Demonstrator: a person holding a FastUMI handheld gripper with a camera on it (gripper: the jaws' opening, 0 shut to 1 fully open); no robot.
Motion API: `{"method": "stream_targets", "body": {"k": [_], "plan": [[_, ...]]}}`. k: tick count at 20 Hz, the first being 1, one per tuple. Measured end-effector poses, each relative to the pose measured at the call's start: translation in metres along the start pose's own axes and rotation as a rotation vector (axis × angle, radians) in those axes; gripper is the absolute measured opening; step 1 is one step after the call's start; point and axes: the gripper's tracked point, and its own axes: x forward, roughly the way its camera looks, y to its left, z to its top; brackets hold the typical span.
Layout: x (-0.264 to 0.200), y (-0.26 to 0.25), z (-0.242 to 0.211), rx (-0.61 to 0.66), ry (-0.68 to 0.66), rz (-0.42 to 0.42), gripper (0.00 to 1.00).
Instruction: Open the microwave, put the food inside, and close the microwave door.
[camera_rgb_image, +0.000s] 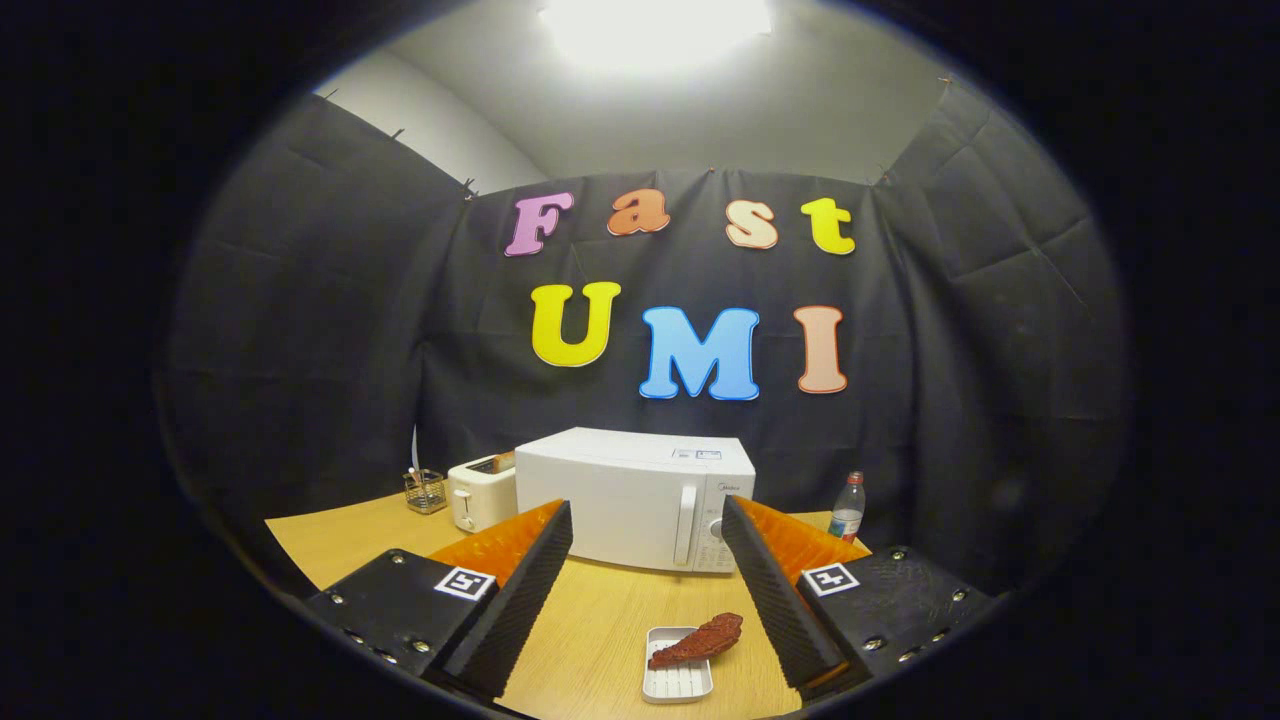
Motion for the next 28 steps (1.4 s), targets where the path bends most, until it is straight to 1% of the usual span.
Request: {"method": "stream_targets", "body": {"k": [4,10,12,15,19,23,28], "plan": [[0.033,-0.003,-0.016,-0.001,0.021,-0.005,0.96],[0.089,-0.004,-0.031,-0.005,0.0,-0.028,0.96],[0.107,-0.01,-0.038,-0.012,0.0,-0.05,0.96],[0.139,-0.011,-0.048,-0.008,-0.008,-0.061,0.96],[0.184,-0.023,-0.068,0.006,-0.008,-0.108,0.96],[0.232,-0.044,-0.104,0.005,0.042,-0.159,0.96],[0.281,-0.061,-0.15,0.014,0.113,-0.156,0.96]]}}
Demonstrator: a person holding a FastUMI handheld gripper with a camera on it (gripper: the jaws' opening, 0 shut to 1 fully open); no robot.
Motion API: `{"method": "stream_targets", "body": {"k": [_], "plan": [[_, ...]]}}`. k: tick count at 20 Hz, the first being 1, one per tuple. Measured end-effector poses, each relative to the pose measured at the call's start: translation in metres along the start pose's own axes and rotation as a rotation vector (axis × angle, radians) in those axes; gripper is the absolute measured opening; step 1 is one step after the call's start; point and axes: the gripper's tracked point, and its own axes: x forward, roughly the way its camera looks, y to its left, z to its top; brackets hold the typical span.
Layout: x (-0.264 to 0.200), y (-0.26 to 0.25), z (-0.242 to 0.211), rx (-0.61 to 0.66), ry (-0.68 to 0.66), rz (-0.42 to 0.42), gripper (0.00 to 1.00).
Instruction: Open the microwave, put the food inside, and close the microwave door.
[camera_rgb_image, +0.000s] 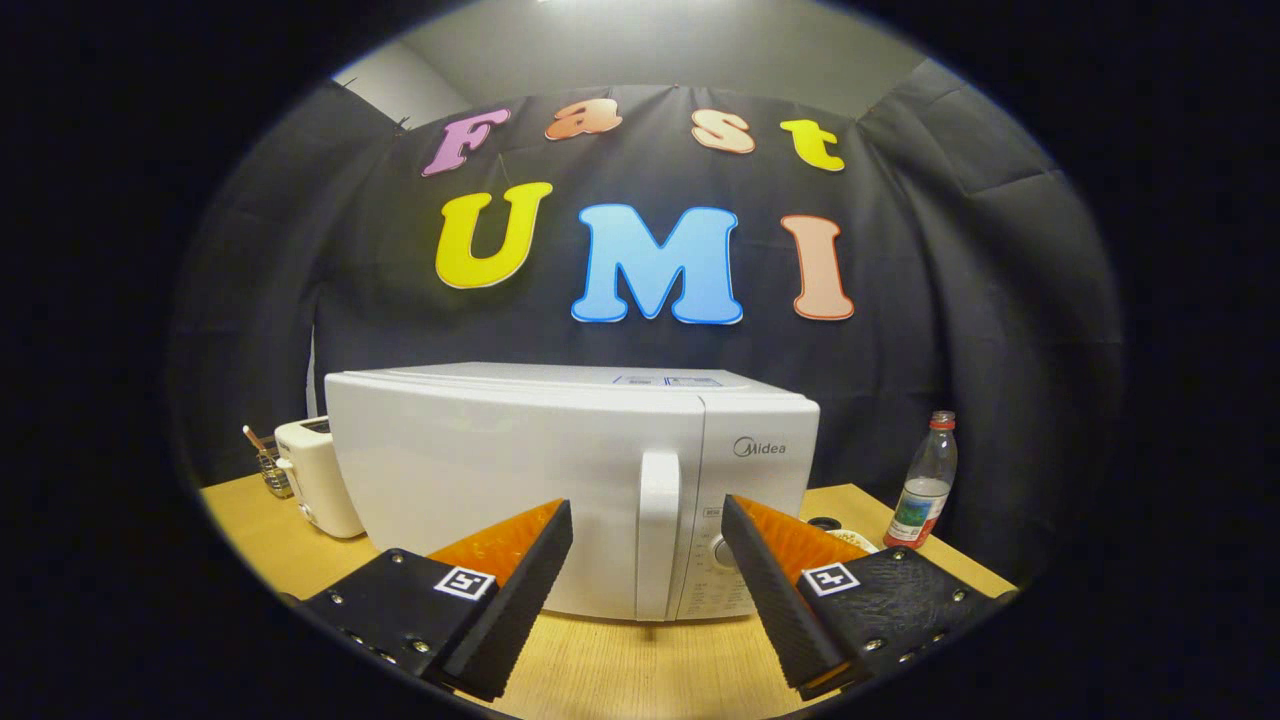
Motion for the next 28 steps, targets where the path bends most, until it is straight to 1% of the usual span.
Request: {"method": "stream_targets", "body": {"k": [1,2,3,4,5,6,9,10,11,13,14,15,18,19,21,22,25,28], "plan": [[0.007,-0.002,-0.005,-0.015,0.004,-0.006,0.96],[0.014,-0.007,-0.01,-0.03,0.003,-0.017,0.87],[0.019,-0.011,-0.011,-0.04,-0.004,-0.036,0.82],[0.024,-0.009,-0.013,-0.033,-0.009,-0.018,0.62],[0.027,-0.005,-0.017,-0.028,0.0,-0.003,0.51],[0.027,-0.002,-0.014,-0.03,-0.011,0.001,0.31],[0.024,-0.003,-0.018,-0.012,0.025,0.024,0.31],[0.025,-0.003,-0.019,0.021,0.043,0.034,0.19],[0.024,-0.003,-0.02,0.045,0.067,0.042,0.19],[0.021,-0.002,-0.016,0.072,0.092,0.025,0.19],[0.022,-0.003,-0.019,0.066,0.086,0.012,0.09],[0.022,-0.004,-0.018,0.075,0.079,0.001,0.09],[0.019,-0.001,-0.02,0.182,0.078,-0.009,0.08],[0.006,0.001,-0.019,0.193,0.08,-0.02,0.08],[-0.022,0.011,-0.019,0.096,0.059,-0.019,0.08],[-0.037,0.017,-0.02,0.073,0.056,0.001,0.08],[-0.077,0.037,-0.023,0.084,0.063,0.085,0.08],[-0.106,0.057,-0.024,0.074,0.074,0.133,0.08]]}}
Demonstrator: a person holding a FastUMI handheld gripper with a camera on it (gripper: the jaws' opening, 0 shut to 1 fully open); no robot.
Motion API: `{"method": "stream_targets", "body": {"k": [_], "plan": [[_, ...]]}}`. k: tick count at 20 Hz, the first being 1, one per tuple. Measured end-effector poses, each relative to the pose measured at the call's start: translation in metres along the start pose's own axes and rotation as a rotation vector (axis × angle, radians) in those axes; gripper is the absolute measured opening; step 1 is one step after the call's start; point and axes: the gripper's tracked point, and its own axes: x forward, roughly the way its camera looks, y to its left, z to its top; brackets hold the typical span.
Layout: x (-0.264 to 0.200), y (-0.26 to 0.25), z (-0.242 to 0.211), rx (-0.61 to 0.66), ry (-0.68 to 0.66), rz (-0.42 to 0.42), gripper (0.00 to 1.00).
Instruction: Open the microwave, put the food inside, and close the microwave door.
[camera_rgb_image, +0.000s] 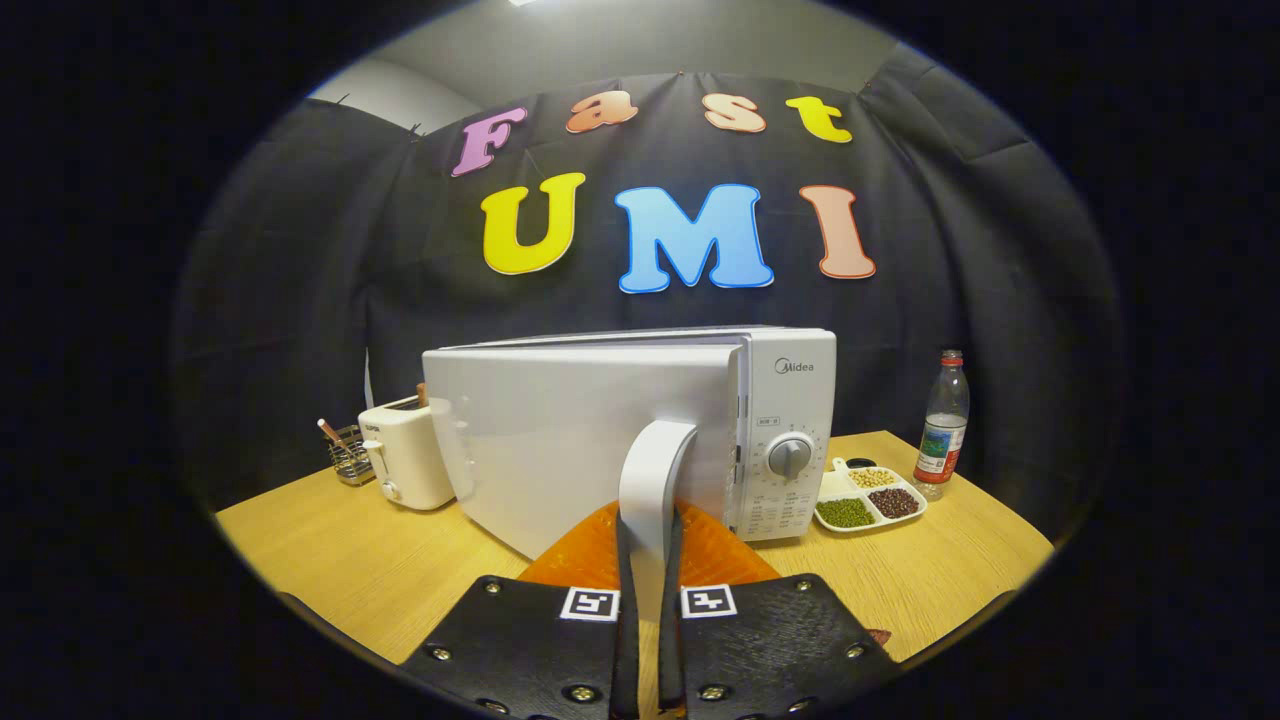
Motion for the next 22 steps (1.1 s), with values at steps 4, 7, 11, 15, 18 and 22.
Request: {"method": "stream_targets", "body": {"k": [4,7,11,15,18,22], "plan": [[-0.036,0.041,-0.007,0.006,0.01,0.076,0.08],[-0.065,0.089,-0.013,-0.007,0.003,0.176,0.08],[-0.088,0.141,-0.021,-0.021,-0.016,0.219,0.07],[-0.098,0.186,-0.024,-0.076,-0.064,0.179,0.07],[-0.099,0.205,-0.028,-0.073,-0.086,0.105,0.07],[-0.098,0.237,-0.028,-0.09,-0.128,0.016,0.07]]}}
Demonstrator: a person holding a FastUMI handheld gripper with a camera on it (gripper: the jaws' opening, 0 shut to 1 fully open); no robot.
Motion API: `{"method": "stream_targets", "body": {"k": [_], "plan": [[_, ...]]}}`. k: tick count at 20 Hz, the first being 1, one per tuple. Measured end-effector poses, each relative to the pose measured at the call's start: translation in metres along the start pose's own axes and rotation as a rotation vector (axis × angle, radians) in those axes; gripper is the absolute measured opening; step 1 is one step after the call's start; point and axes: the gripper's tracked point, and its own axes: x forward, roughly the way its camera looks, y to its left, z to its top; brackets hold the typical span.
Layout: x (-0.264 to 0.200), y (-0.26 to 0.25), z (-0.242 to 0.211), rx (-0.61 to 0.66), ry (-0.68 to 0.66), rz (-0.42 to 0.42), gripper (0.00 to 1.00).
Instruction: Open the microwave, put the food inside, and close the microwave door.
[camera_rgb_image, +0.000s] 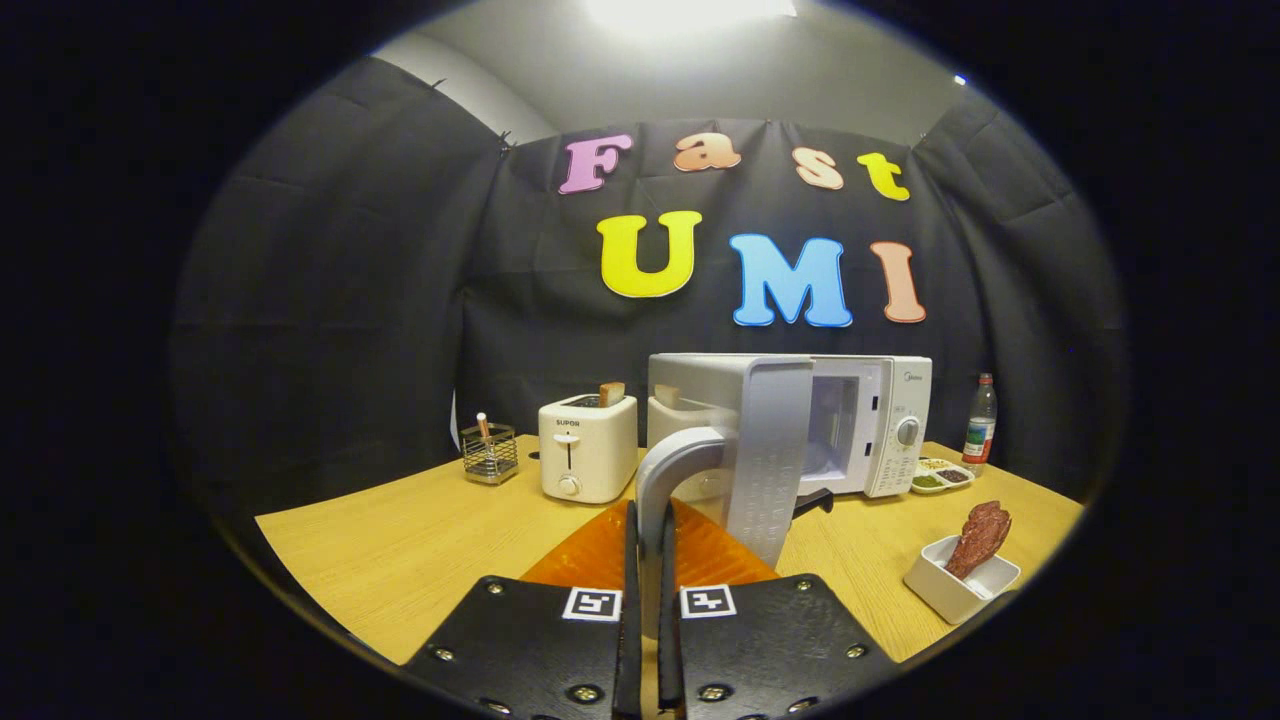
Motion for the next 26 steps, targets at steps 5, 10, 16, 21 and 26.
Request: {"method": "stream_targets", "body": {"k": [5,10,16,21,26], "plan": [[-0.003,0.034,-0.003,0.021,0.016,-0.036,0.07],[-0.04,0.084,0.019,0.044,-0.057,0.216,0.07],[-0.064,-0.001,0.044,0.069,-0.076,0.277,0.81],[-0.054,-0.125,0.026,0.159,0.021,0.161,0.82],[-0.037,-0.256,-0.014,0.162,0.072,-0.076,0.87]]}}
